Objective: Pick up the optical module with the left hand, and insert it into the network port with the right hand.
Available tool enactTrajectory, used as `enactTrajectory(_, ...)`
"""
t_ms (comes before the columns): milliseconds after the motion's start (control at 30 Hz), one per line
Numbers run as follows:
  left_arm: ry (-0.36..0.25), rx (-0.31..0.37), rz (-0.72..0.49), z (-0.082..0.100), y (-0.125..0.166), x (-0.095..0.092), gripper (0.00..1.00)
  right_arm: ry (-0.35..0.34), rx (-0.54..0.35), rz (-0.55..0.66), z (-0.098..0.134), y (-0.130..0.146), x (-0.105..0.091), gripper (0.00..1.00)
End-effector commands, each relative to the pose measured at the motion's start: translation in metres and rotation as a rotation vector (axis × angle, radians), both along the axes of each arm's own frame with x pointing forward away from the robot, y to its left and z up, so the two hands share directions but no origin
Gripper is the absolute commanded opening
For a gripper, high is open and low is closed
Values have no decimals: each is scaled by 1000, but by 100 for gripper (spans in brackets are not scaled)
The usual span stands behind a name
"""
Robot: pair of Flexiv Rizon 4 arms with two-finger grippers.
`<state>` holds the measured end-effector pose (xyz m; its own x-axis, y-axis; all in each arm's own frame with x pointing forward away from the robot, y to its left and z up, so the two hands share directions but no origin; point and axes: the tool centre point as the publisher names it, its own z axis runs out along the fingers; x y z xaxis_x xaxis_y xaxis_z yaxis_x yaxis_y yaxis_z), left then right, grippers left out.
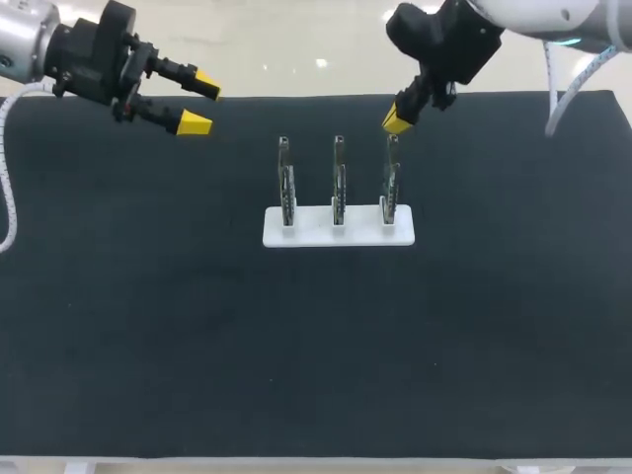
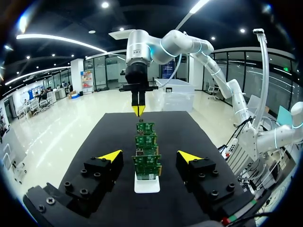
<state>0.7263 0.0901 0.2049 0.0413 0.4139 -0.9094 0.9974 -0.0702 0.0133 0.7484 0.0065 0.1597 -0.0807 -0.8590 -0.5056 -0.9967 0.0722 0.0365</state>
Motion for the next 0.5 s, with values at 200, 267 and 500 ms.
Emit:
enactTrajectory(200, -1, 3, 2, 0, 0, -1, 100, 8, 39, 5, 28, -9, -5, 0)
enactTrajectory(267, -1, 3, 2, 0, 0, -1, 100, 5, 45, 0, 32, -8, -5, 0)
enactTrajectory(500, -1, 3, 2, 0, 0, -1, 100, 1, 45, -9, 39, -6, -7, 100)
